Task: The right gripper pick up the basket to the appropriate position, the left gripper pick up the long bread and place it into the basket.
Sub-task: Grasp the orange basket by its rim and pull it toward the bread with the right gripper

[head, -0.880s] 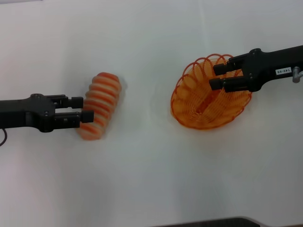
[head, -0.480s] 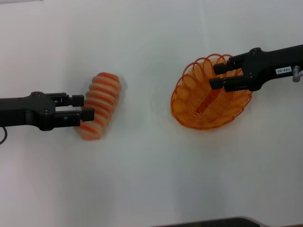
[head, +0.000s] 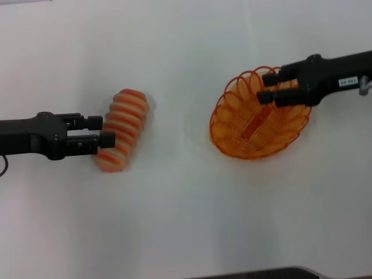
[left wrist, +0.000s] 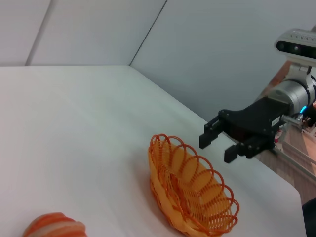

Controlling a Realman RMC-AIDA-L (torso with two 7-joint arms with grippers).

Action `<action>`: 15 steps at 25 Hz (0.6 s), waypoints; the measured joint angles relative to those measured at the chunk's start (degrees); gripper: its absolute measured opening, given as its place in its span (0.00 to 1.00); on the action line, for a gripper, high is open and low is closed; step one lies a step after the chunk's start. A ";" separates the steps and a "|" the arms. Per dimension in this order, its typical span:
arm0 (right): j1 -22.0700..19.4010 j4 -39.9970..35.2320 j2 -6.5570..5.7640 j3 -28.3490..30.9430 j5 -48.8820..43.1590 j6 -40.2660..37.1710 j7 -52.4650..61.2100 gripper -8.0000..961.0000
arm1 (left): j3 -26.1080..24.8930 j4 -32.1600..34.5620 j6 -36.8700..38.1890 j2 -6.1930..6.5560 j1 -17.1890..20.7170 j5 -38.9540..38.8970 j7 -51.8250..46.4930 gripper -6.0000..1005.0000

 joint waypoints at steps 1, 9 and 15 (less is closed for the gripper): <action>0.09 -0.06 -0.04 0.31 0.22 0.22 0.79 0.55 | 0.00 0.00 0.00 0.00 0.00 0.00 0.05 0.69; 4.60 -2.00 -2.73 0.76 2.03 7.28 16.61 0.55 | 0.20 -0.06 -0.03 -0.05 -0.01 0.00 0.19 0.69; 7.70 -3.60 -2.86 0.34 -7.73 14.47 28.34 0.55 | 0.19 -0.14 -0.54 -0.39 -0.16 0.00 -0.05 0.69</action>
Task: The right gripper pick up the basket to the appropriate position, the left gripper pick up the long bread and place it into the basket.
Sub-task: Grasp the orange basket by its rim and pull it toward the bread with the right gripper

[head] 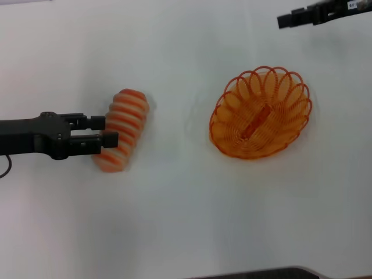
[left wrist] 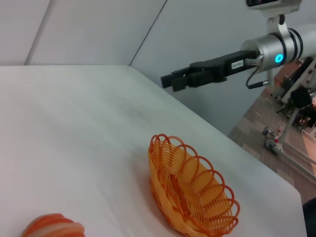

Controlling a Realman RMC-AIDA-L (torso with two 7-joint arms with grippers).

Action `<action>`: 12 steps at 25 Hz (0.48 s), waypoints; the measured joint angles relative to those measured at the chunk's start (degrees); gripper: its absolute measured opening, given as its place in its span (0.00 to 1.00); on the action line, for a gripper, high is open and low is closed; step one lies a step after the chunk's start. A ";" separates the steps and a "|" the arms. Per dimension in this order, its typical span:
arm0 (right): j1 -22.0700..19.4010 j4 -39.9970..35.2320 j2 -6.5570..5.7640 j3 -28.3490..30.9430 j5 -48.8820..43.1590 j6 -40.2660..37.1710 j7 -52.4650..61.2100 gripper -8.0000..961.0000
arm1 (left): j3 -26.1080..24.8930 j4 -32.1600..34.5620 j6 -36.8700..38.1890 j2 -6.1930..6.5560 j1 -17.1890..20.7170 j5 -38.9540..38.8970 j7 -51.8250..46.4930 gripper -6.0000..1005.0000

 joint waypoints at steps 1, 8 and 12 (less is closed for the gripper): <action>0.37 0.10 0.06 -0.06 -1.52 0.41 0.99 0.55 | 0.02 -0.04 -0.04 -0.04 -0.02 0.00 0.02 0.69; 1.04 3.23 0.54 -2.21 -5.20 2.52 3.85 0.54 | 0.08 -1.39 -0.16 -0.23 -0.19 0.00 0.25 0.69; 1.07 5.57 0.31 -2.91 -5.34 4.50 3.44 0.54 | -0.11 -1.45 -0.20 -0.23 -0.19 0.00 0.28 0.69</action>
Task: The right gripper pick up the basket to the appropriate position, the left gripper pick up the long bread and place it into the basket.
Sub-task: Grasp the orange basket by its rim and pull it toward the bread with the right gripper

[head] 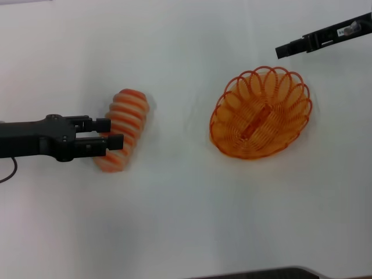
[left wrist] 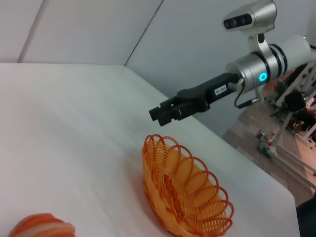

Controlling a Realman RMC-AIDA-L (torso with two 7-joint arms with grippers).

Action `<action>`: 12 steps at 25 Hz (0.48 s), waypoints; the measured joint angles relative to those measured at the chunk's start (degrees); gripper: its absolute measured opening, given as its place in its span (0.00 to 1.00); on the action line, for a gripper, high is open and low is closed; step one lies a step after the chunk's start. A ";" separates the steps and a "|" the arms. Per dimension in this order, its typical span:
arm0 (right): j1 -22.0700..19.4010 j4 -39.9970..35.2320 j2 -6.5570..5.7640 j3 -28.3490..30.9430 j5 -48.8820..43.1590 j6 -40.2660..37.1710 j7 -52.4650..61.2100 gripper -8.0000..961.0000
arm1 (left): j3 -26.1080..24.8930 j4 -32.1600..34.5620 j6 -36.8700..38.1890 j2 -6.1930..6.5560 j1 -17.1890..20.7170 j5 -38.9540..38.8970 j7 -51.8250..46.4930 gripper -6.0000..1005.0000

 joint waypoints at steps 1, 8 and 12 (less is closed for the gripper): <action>0.04 0.25 0.00 -0.31 -0.04 0.08 -0.06 0.54 | -0.02 0.00 0.00 0.00 0.00 0.00 0.00 0.69; -0.31 0.53 0.15 -5.33 -0.52 -0.02 0.10 0.53 | -0.15 0.00 -0.01 0.00 -0.14 0.00 -0.16 0.69; -0.47 0.93 0.15 -6.46 -0.55 0.29 0.02 0.53 | -0.16 -0.03 0.05 0.00 -0.17 0.00 -0.26 0.69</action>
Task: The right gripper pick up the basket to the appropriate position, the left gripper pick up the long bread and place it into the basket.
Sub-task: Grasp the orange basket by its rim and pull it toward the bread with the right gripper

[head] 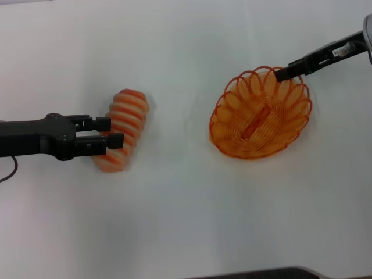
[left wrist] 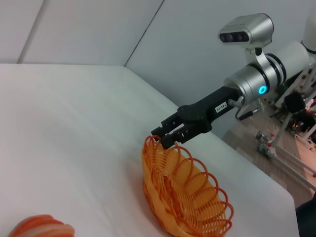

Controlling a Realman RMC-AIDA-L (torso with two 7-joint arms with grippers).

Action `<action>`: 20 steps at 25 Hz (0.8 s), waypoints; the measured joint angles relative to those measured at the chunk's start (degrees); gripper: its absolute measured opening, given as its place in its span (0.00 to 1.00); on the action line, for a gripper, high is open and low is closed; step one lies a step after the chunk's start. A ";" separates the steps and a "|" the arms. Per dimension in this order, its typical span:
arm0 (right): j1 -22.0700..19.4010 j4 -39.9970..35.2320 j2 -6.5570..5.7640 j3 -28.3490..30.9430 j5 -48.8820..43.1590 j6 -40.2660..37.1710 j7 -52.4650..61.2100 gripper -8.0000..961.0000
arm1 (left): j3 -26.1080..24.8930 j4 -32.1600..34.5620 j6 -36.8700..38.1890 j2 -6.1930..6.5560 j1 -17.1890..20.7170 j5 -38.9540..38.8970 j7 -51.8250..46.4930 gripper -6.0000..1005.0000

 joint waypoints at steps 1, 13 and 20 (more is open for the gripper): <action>0.05 0.28 0.00 -0.14 -0.02 0.03 -0.05 0.53 | 0.00 -0.02 0.00 0.00 0.02 0.00 0.00 0.69; 0.25 0.28 -0.12 -3.53 -0.07 -1.90 0.92 0.45 | 0.00 -0.06 0.27 -0.09 0.39 0.00 -0.01 0.69; 0.12 0.12 -0.16 -3.62 -0.07 -2.09 0.93 0.20 | -0.05 -0.03 0.32 0.14 0.41 0.00 -0.41 0.69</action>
